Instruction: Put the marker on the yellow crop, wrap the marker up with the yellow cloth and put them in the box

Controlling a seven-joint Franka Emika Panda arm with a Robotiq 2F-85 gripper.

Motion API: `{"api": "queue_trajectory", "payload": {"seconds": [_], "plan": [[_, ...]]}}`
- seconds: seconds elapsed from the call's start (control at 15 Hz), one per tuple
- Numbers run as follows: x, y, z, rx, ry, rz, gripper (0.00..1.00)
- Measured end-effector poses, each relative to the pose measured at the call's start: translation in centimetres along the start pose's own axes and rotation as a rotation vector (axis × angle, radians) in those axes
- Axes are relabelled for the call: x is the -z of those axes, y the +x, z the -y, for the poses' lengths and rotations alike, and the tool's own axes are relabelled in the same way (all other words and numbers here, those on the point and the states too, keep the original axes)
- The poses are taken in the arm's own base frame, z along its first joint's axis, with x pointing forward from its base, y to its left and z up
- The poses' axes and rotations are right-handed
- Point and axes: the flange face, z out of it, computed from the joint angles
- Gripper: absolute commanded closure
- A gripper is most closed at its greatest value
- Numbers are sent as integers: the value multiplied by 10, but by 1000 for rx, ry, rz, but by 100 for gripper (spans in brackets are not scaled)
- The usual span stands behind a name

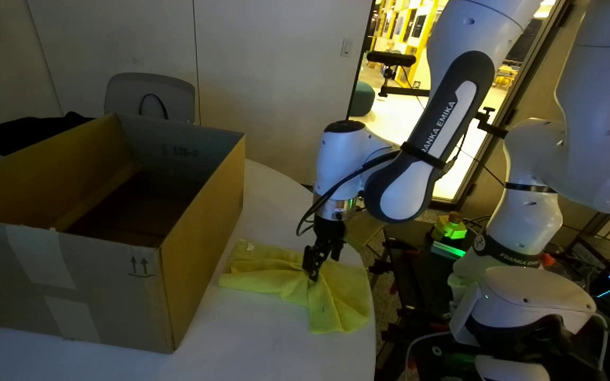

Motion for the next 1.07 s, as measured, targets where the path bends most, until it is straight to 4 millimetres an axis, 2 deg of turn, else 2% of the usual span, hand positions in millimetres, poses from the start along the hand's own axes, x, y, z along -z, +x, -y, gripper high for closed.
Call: {"api": "queue_trajectory", "payload": {"seconds": [0.47, 1.07], "plan": [[-15, -30, -36, 10, -42, 60, 0], [-36, -19, -66, 56, -57, 102, 0]]}}
